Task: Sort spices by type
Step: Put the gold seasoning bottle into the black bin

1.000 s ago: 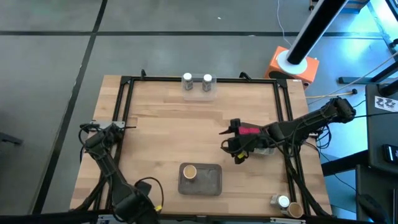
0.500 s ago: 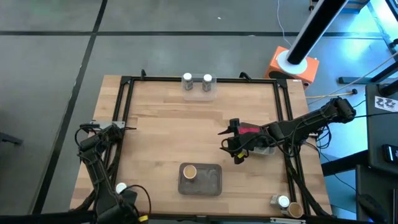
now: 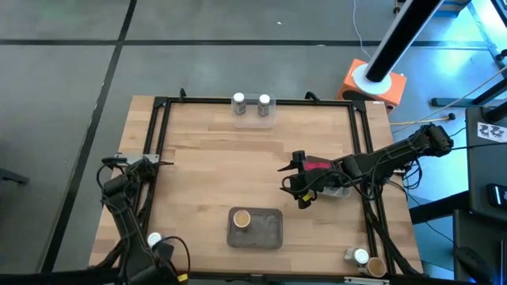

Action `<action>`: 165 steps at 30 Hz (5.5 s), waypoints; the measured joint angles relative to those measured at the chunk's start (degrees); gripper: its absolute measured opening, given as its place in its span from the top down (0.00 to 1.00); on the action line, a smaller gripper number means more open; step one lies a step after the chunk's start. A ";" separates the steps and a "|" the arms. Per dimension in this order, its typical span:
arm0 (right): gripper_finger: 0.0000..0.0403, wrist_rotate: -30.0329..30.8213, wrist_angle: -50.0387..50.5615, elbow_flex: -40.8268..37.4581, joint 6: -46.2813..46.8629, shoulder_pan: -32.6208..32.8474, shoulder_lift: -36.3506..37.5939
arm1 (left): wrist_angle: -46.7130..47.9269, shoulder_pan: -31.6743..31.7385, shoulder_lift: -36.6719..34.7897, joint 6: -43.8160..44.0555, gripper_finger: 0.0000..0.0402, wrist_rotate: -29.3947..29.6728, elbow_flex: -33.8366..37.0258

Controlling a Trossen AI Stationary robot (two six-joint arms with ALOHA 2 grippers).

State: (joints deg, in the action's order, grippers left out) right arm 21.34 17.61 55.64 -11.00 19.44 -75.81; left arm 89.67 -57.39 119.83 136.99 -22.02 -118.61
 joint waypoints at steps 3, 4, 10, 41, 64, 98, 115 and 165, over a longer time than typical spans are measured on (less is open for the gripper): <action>0.28 0.00 -0.17 0.00 0.00 0.00 -0.02 | 0.37 -0.32 0.02 -0.87 0.17 0.19 0.88; 0.28 0.00 -0.19 0.00 0.00 0.00 -0.02 | 0.45 -0.38 0.00 -0.87 0.17 0.23 1.24; 0.28 0.00 -0.28 0.00 0.00 0.02 -0.02 | 0.37 -0.76 0.05 -3.85 0.17 0.35 4.37; 0.28 -0.04 -0.26 0.00 0.33 0.02 -0.04 | -0.47 -2.27 0.03 -13.17 0.17 4.72 7.41; 0.28 -0.04 0.49 0.00 0.26 0.02 -0.04 | -0.15 -1.96 -0.48 -13.28 0.23 6.20 3.10; 0.28 -0.02 0.09 0.00 0.20 0.02 -0.04 | -2.73 -4.00 -0.70 -17.29 0.26 15.81 14.03; 0.28 -0.02 0.22 0.00 0.55 0.02 -0.04 | -1.50 5.09 -0.57 -28.35 0.26 19.94 14.05; 0.28 -1.28 3.68 0.00 3.65 0.02 -0.12 | 0.35 17.90 -1.35 -74.25 0.11 31.25 6.99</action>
State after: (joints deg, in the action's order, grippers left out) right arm 20.06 21.29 55.64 -7.36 19.46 -75.93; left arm 90.02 -39.49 118.48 62.74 9.23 -111.61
